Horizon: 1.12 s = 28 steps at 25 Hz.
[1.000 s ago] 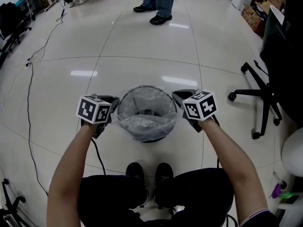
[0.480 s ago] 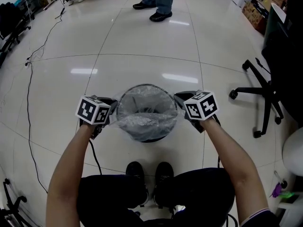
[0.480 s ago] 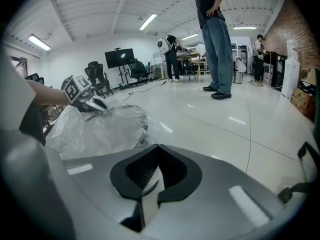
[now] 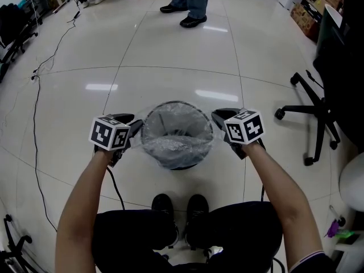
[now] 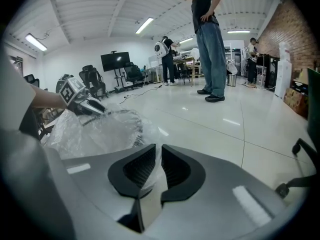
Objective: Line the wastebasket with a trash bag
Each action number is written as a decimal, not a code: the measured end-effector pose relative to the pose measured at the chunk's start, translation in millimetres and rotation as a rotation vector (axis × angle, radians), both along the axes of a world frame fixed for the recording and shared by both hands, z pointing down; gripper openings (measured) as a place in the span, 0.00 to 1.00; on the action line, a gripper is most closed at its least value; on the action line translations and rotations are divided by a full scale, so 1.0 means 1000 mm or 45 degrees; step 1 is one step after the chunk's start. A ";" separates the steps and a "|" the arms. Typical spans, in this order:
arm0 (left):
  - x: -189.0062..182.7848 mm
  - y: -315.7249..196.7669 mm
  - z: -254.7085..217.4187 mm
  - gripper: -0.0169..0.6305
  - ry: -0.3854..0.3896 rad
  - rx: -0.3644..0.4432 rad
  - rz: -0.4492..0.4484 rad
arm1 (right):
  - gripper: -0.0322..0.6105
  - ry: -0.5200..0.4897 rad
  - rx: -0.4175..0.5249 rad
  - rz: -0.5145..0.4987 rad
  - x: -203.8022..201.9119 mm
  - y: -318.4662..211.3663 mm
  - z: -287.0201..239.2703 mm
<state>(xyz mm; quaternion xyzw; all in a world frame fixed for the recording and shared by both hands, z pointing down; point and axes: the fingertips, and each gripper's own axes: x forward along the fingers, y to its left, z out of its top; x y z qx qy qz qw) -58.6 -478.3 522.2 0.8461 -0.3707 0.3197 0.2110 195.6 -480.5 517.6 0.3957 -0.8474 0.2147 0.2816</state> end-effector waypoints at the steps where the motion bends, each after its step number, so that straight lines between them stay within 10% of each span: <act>1: -0.001 0.000 -0.002 0.26 0.002 0.013 -0.006 | 0.12 -0.006 0.009 0.012 0.001 0.000 -0.003; 10: -0.001 0.015 -0.029 0.28 0.055 0.090 -0.028 | 0.28 -0.104 0.048 0.079 0.012 0.014 -0.033; 28: 0.007 0.101 -0.072 0.28 0.080 0.186 0.010 | 0.26 -0.105 0.137 -0.043 -0.005 0.121 -0.078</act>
